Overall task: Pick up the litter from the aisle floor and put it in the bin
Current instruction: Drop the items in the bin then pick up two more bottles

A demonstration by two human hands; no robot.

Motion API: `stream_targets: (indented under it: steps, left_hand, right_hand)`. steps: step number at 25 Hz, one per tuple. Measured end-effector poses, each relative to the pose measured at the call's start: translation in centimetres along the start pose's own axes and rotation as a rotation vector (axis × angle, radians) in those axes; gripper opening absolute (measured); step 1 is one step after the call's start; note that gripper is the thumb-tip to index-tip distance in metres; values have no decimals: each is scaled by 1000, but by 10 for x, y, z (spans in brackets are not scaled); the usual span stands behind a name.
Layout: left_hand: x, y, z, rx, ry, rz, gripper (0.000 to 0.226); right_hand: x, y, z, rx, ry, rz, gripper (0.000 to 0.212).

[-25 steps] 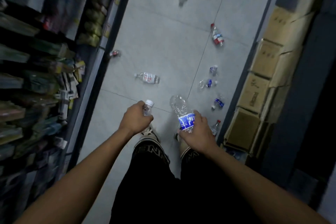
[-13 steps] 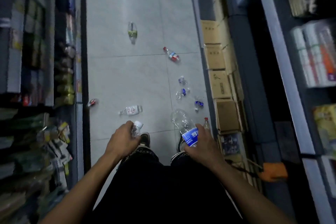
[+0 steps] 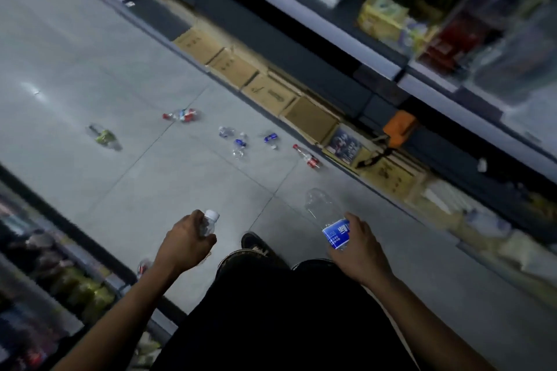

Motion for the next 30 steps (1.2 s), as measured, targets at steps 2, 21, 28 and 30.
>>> stream_targets:
  steps: [2, 21, 28, 30]
  left_hand:
    - [21, 6, 43, 96, 82, -66, 25]
    - [360, -109, 344, 969, 827, -868, 29]
    - [426, -141, 351, 1224, 1116, -1088, 40]
    - [444, -157, 348, 1280, 1146, -1151, 48]
  right_hand:
    - [9, -25, 47, 93, 128, 45, 97]
    - [171, -292, 265, 1109, 988, 463, 86]
    - [220, -328, 183, 1408, 1201, 467, 90]
    - [234, -340, 166, 1468, 1231, 452, 90]
Point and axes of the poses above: each hand's wrist, its own y-axis towards the middle knuckle, its own x-axis out of the palm, z = x × y, the point moved 6 cm from there along y, towards the middle knuckle, and after that the axes turned 12 degrees about -y, right-handed, at the moved point
